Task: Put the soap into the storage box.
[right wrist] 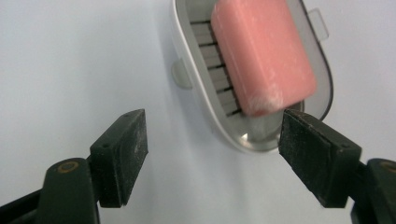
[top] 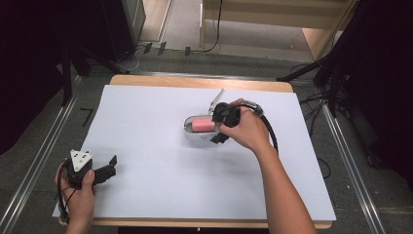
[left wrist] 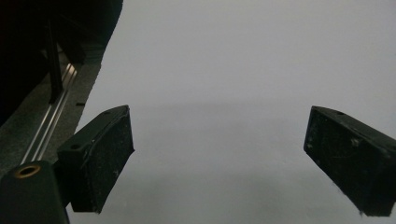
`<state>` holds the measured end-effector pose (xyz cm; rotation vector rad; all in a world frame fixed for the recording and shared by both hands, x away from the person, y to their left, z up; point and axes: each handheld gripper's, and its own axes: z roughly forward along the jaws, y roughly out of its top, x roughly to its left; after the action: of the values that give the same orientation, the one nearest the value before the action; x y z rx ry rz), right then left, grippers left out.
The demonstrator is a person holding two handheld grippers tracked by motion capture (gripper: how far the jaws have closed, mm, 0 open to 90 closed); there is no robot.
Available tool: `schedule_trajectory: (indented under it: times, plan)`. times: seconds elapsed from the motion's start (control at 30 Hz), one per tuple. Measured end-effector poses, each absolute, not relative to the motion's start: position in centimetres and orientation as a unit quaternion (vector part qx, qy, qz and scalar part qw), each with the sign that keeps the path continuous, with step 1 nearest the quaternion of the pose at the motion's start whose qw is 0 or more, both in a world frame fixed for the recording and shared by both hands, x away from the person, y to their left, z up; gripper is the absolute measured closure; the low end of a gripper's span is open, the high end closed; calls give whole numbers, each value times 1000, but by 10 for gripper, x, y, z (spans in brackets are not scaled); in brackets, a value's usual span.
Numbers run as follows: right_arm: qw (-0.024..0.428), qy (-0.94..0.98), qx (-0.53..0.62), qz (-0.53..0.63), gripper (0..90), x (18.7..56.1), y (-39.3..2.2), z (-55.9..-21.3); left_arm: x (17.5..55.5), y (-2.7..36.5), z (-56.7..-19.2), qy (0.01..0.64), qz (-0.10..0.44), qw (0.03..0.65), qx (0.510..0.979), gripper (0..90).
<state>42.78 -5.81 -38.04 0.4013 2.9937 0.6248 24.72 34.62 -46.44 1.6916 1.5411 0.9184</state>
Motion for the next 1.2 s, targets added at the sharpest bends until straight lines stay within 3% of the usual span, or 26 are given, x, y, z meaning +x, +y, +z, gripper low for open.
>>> schedule_trajectory:
  times: [0.57,1.2]
  plan:
    - [38,963,167,206,140,407,-94,-398,247,346,-465,588,353,330,648,89]
    - [43,949,205,235,92,381,-129,-423,247,345,-465,586,356,328,650,89]
